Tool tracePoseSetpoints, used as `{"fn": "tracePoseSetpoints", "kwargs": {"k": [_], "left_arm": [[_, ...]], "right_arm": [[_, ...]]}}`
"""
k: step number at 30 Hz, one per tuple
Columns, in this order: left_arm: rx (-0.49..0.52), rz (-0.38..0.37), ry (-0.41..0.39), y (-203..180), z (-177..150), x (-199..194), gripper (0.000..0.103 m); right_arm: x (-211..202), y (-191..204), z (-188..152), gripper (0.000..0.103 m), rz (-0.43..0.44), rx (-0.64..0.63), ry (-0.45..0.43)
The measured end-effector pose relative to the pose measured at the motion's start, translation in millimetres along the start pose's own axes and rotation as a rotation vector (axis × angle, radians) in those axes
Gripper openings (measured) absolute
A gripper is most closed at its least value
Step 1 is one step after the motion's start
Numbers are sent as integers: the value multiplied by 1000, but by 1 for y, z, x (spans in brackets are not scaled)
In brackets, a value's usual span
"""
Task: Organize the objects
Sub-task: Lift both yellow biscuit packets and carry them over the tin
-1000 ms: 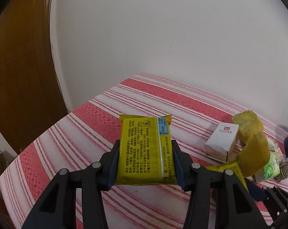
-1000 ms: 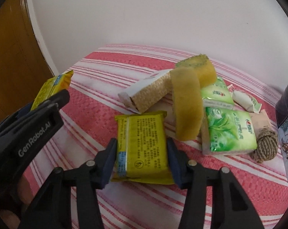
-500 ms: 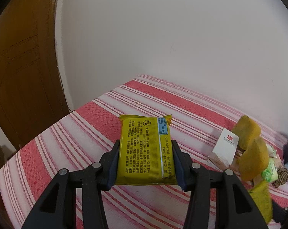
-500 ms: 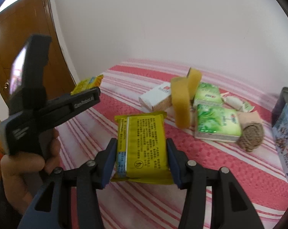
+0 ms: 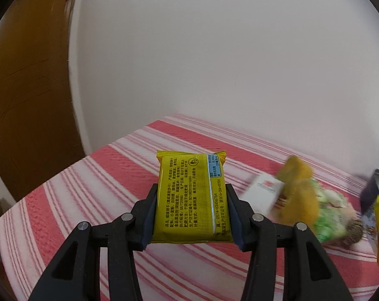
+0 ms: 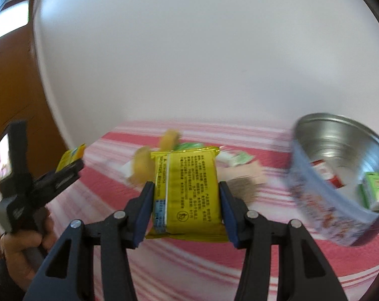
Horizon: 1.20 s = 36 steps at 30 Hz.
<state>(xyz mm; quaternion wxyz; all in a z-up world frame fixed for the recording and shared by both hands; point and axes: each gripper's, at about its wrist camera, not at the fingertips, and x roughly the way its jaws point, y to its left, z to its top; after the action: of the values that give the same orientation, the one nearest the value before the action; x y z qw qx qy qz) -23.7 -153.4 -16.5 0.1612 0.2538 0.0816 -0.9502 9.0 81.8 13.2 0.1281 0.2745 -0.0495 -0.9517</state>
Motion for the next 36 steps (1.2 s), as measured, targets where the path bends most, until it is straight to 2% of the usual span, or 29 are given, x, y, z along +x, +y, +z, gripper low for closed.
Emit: {"fn": "tracePoseSetpoints", "kwargs": {"k": [6,13,36], "left_arm": [[61,-75,-35,-39,-6,-24,52],[126,-164,-33,-90,-12,-35,52],[269,-306,-83,-213,-24,-70,52]], "right_arm": [[-13,-41,7,51,-29,74,-43],[-20,-61,12,51,-84,78,-89],[-48,-152,25,51,-243,109,-199]]}}
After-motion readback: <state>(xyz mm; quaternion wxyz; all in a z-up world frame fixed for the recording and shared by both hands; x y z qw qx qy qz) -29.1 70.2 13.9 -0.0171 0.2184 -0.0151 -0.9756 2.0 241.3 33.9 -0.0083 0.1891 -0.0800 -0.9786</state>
